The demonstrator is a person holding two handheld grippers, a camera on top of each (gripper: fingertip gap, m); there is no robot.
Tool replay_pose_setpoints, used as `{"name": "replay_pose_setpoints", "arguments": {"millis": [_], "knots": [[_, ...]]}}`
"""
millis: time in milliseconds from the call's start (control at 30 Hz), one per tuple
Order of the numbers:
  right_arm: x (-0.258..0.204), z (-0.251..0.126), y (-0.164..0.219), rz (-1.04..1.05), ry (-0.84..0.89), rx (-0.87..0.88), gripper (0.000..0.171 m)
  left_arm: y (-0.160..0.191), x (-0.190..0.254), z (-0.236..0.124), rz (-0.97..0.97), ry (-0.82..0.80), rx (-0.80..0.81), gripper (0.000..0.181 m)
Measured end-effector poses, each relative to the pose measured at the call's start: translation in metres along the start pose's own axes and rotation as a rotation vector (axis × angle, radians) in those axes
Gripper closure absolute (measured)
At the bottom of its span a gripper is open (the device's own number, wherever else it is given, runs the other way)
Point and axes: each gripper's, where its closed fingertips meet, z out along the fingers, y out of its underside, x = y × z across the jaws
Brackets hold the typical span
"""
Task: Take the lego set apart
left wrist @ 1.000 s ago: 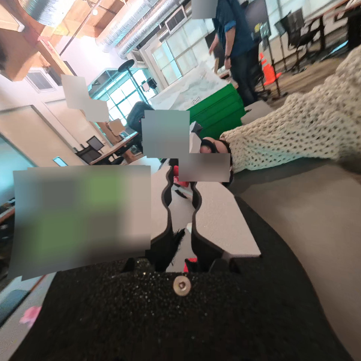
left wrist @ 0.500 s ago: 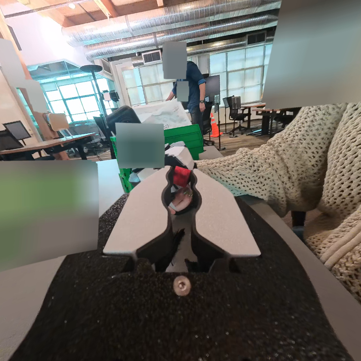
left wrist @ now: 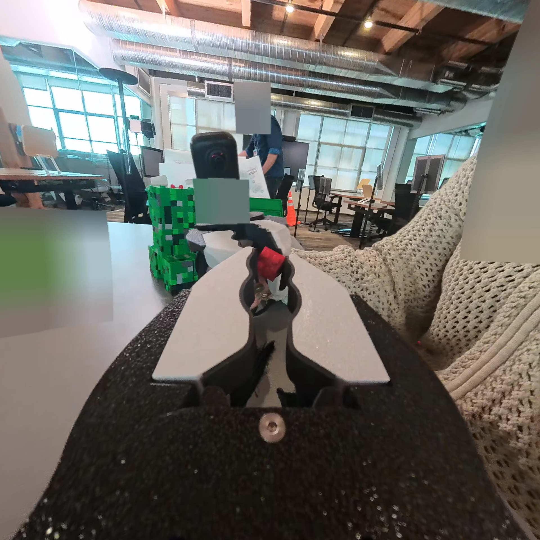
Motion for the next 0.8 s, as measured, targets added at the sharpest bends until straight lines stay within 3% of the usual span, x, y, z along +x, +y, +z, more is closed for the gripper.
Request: {"name": "replay_pose_setpoints", "arguments": {"millis": [67, 100, 200, 333, 467, 567, 633, 800], "knots": [[0.002, 0.0, 0.0, -0.025, 0.021, -0.007, 0.158, 0.0, -0.001, -0.001, -0.012, -0.003, -0.007, 0.167], [0.004, -0.003, 0.0, -0.049, 0.043, -0.006, 0.171, -0.005, -0.006, -0.004, -0.034, -0.03, 0.025, 0.168], [0.015, -0.005, 0.003, -0.226, 0.182, -0.068, 0.171, -0.001, -0.012, -0.006, -0.144, -0.009, 0.018, 0.168], [0.024, -0.004, 0.006, -0.245, 0.252, -0.089, 0.171, -0.008, -0.018, -0.01, -0.195, -0.028, 0.083, 0.167], [0.043, -0.011, -0.007, -0.474, 0.488, -0.092, 0.146, -0.027, -0.032, -0.022, -0.273, -0.082, 0.227, 0.167], [0.05, -0.013, -0.015, -0.819, 0.712, -0.17, 0.143, -0.035, -0.046, -0.033, -0.412, -0.103, 0.33, 0.167], [0.046, -0.004, -0.013, -1.04, 0.766, -0.234, 0.142, -0.034, -0.053, -0.037, -0.488, -0.11, 0.352, 0.167], [0.053, 0.01, -0.011, -1.109, 0.848, -0.272, 0.135, -0.018, -0.057, -0.029, -0.561, -0.119, 0.285, 0.167]]}}
